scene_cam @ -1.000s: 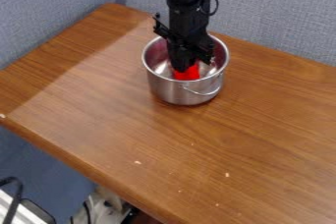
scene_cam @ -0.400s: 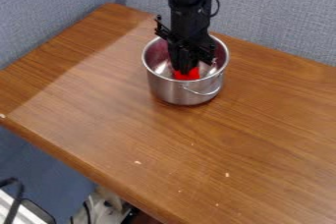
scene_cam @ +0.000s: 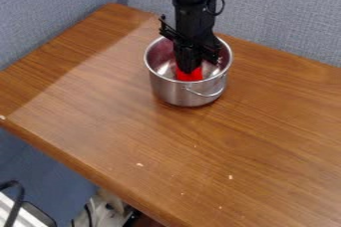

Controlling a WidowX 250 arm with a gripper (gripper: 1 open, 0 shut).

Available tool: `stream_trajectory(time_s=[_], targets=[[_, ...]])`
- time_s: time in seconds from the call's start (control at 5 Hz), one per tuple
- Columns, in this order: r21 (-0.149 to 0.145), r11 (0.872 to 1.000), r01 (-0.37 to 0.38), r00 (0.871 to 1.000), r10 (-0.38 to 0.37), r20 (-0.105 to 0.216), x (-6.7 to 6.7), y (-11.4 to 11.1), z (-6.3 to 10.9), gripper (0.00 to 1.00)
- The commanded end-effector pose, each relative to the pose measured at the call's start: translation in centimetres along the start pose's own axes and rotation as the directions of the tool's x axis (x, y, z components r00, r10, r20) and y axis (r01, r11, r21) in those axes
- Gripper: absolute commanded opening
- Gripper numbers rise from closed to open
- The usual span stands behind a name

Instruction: Move the red object from the metal pot to the table

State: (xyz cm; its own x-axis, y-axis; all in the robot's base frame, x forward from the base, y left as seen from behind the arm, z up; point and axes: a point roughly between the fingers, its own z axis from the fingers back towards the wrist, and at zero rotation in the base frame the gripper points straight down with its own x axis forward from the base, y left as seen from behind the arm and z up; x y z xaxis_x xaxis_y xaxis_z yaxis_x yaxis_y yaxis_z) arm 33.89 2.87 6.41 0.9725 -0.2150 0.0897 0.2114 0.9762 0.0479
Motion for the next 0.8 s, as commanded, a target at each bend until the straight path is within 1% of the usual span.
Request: stream_trajectory(time_s=[0.0,0.2,0.4,0.6], targets=[[0.024,0.999,-0.022,0.995,0.02,0.093,1.21,1.0,2.94,1.0],[0.028,0.999,-0.03,0.994,0.027,0.106,1.32,1.21,3.49,1.0],[0.028,0.999,-0.032,0.995,0.029,0.1,1.34,1.27,3.26,0.0],[0.028,0.999,-0.033,0.995,0.031,0.094,1.37,1.26,2.91,0.0]])
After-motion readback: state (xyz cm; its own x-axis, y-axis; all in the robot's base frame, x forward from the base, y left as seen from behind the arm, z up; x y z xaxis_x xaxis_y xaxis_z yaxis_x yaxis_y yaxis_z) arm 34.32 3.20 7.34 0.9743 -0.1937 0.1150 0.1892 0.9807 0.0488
